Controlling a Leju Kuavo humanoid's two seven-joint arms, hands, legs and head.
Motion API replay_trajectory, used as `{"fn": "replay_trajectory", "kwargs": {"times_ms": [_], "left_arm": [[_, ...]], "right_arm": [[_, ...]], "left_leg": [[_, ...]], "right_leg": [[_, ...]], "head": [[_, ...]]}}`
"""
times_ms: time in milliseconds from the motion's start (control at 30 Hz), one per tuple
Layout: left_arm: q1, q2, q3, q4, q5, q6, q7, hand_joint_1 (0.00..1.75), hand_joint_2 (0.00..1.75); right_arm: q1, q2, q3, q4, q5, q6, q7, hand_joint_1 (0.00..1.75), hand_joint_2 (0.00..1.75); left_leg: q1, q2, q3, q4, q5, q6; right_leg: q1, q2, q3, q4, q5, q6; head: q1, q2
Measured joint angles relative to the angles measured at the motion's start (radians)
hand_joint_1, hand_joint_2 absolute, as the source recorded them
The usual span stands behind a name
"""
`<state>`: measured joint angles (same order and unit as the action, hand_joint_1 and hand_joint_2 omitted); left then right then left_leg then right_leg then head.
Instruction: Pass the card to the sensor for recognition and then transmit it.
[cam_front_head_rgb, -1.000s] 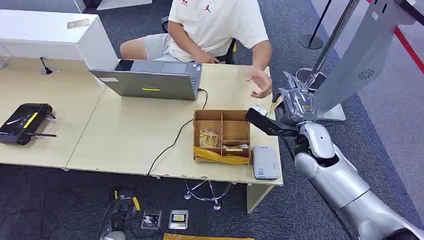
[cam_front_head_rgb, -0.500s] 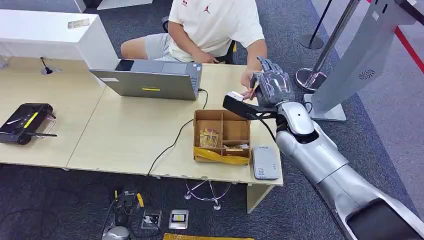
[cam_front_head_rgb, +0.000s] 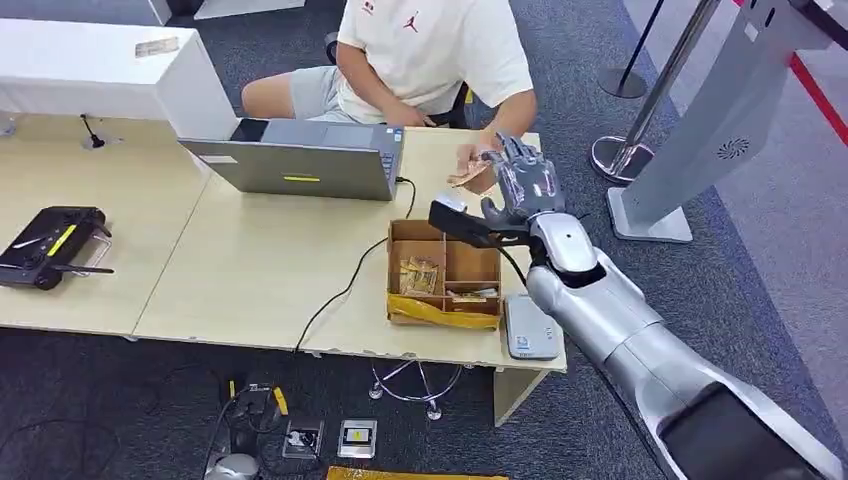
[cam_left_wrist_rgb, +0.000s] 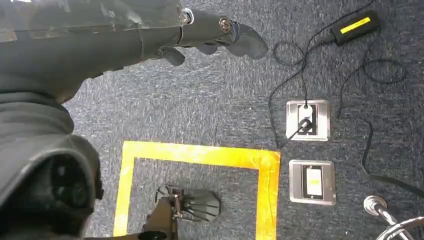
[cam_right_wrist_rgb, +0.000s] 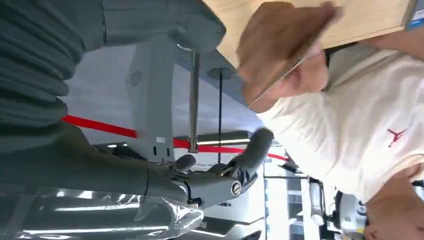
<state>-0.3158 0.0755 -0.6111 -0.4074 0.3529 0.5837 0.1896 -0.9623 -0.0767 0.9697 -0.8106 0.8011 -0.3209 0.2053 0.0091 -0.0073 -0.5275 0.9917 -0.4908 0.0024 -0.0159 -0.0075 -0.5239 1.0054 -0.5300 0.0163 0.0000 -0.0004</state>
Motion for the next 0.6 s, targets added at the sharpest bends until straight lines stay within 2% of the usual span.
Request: {"fn": "replay_trajectory", "kwargs": {"times_ms": [167,300,500,600], "left_arm": [[0.0,0.0,0.0,0.003,0.0,0.003,0.0,0.0,0.0],[0.002,0.0,0.0,0.006,0.0,0.003,0.0,0.0,0.0],[0.01,0.001,0.0,0.009,-0.015,0.002,0.0,0.0,0.0],[0.017,0.002,0.0,0.009,-0.017,0.005,-0.002,0.0,0.0]], "right_arm": [[0.001,-0.002,0.004,0.01,-0.032,-0.03,0.007,0.0,1.75],[0.017,-0.01,-0.005,0.001,-0.164,-0.035,-0.028,0.0,1.75],[0.1,-0.059,-0.055,-0.141,-0.439,0.017,-0.083,0.0,1.75],[0.144,-0.091,-0.076,-0.235,-0.478,0.016,-0.1,0.0,1.75]], "left_leg": [[0.0,0.0,0.0,0.0,0.0,0.0],[0.0,0.0,0.0,0.0,0.0,0.0],[0.0,0.0,0.0,0.0,0.0,0.0],[0.0,0.001,0.0,0.0,0.0,0.0]], "right_leg": [[0.0,0.0,0.0,0.0,0.0,0.0],[0.0,0.0,-0.001,0.0,0.0,0.0],[0.0,0.0,-0.001,0.0,0.0,0.0],[0.0,0.001,-0.001,0.0,0.0,0.0]], "head": [[0.0,0.0],[0.0,0.0],[0.0,0.0],[0.0,0.0]]}}
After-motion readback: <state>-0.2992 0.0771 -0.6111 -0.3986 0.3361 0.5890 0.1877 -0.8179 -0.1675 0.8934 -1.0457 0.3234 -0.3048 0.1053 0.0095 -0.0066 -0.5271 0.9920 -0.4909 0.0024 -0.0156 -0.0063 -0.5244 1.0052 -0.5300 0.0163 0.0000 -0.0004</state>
